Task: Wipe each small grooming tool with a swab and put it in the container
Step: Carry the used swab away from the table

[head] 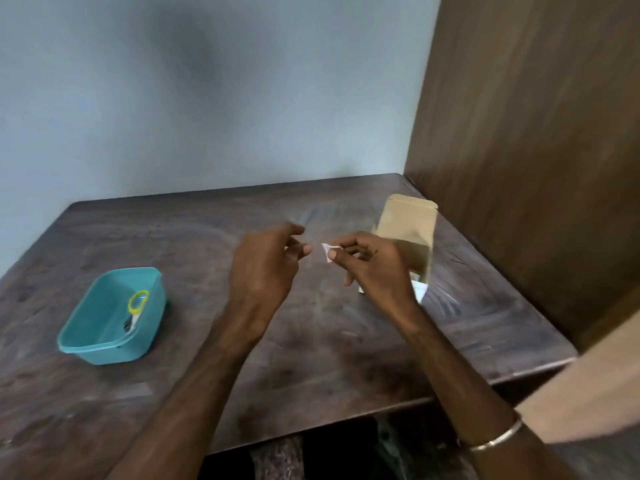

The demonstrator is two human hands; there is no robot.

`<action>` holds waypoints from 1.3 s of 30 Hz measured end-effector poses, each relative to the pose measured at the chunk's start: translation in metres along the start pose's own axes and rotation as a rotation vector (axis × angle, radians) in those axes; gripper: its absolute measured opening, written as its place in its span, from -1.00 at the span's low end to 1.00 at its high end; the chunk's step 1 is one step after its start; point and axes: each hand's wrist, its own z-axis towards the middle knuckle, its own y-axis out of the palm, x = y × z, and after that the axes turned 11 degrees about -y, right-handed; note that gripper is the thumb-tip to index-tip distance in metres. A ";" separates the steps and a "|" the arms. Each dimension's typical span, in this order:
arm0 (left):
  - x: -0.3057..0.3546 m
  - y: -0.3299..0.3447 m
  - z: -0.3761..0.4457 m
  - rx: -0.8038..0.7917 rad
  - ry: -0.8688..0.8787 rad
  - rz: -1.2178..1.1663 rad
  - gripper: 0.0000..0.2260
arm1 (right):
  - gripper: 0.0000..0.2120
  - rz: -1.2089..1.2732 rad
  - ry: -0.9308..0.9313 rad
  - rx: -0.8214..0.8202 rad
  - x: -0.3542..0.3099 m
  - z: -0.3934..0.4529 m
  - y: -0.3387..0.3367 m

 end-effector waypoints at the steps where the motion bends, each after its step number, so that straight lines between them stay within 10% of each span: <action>1: 0.011 0.009 -0.006 -0.022 0.028 -0.017 -0.70 | -0.85 0.003 0.006 0.015 -0.004 -0.007 -0.016; 14: 0.139 0.138 -0.136 -0.487 0.379 -0.120 -0.74 | -0.91 -0.311 0.162 0.341 -0.014 -0.158 -0.212; 26: 0.129 0.284 -0.272 -0.872 0.473 0.215 -0.70 | -0.89 -0.482 0.629 0.528 0.052 -0.351 -0.273; 39: 0.081 0.356 -0.326 -1.082 0.508 0.646 -0.64 | -0.80 -0.627 1.226 0.183 0.146 -0.467 -0.234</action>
